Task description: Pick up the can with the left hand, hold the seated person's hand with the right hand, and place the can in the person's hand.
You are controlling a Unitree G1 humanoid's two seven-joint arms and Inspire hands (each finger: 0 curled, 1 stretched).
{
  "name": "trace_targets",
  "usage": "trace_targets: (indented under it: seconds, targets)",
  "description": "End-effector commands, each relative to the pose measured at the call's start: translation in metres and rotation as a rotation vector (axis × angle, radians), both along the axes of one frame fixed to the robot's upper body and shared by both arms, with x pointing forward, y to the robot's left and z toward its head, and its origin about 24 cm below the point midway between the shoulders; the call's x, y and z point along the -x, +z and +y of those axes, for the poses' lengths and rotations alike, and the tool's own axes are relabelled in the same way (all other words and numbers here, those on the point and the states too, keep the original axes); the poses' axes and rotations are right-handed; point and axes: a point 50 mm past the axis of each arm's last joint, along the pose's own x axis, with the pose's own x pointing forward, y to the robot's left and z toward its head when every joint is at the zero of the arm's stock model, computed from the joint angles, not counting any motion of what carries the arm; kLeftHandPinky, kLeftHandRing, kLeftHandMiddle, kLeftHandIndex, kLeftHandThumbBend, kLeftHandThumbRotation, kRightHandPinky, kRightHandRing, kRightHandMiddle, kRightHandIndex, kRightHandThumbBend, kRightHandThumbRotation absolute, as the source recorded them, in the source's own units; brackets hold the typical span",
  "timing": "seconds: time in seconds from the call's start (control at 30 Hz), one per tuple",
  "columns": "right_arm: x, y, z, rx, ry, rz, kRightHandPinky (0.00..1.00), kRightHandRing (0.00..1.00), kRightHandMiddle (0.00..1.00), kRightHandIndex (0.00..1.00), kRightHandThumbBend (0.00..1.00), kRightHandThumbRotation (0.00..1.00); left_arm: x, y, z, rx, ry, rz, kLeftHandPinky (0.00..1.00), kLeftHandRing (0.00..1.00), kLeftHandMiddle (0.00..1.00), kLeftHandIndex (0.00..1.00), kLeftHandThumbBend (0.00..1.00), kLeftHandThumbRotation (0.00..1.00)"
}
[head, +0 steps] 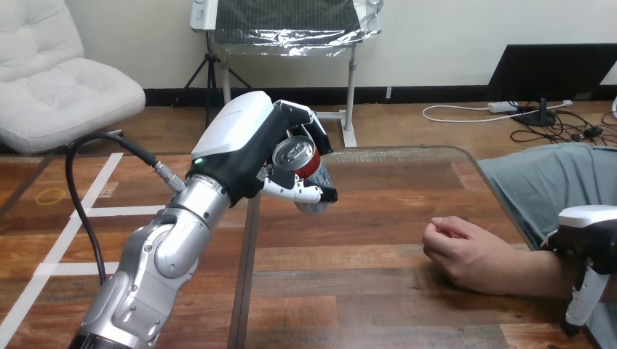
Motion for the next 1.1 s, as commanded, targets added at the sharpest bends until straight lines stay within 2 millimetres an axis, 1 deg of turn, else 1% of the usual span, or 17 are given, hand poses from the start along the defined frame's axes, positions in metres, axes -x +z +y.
trace_targets:
  seconds: [0.0,0.1,0.2,0.3,0.5,0.57,0.7,0.87,1.07]
  targets:
    - [-0.016,0.022,0.003,0.029,-0.003,-0.073,0.87,0.88,0.89,0.86,0.79,0.14,-0.008,0.028,-0.004,0.012,-0.009,-0.098,0.32,0.38,0.45,0.49,0.6,0.0]
    - [-0.017,0.021,0.004,0.022,-0.014,-0.07,0.87,0.87,0.88,0.85,0.79,0.13,-0.008,0.028,-0.003,0.01,-0.009,-0.101,0.32,0.38,0.45,0.49,0.6,0.0]
    - [-0.018,0.02,0.006,0.023,-0.017,-0.057,0.83,0.83,0.86,0.85,0.78,0.13,-0.008,0.028,-0.003,0.007,-0.009,-0.103,0.32,0.38,0.46,0.49,0.6,0.0]
    - [-0.02,0.018,0.008,0.02,-0.018,-0.042,0.76,0.79,0.84,0.84,0.76,0.12,-0.008,0.028,-0.003,0.003,-0.007,-0.103,0.33,0.38,0.46,0.49,0.6,0.0]
    - [-0.023,0.014,0.01,0.002,-0.029,-0.017,0.64,0.75,0.81,0.83,0.72,0.09,-0.009,0.028,-0.003,0.01,-0.004,-0.095,0.33,0.38,0.46,0.49,0.6,0.0]
    - [-0.023,0.013,0.011,-0.001,-0.022,-0.012,0.6,0.72,0.79,0.81,0.71,0.08,-0.009,0.028,-0.003,0.01,-0.003,-0.093,0.32,0.38,0.46,0.49,0.6,0.0]
    - [-0.024,0.01,0.012,0.009,-0.013,-0.001,0.57,0.69,0.77,0.79,0.69,0.07,-0.009,0.028,-0.002,0.008,-0.003,-0.093,0.32,0.38,0.45,0.49,0.6,0.0]
    - [-0.024,0.007,0.013,0.014,-0.008,0.0,0.52,0.65,0.72,0.72,0.68,0.07,-0.008,0.028,-0.002,0.004,-0.002,-0.096,0.33,0.39,0.46,0.49,0.6,0.0]
    - [-0.024,0.003,0.014,0.023,0.015,0.013,0.52,0.64,0.7,0.66,0.67,0.06,-0.008,0.028,-0.001,0.0,0.0,-0.102,0.33,0.39,0.46,0.49,0.6,0.0]
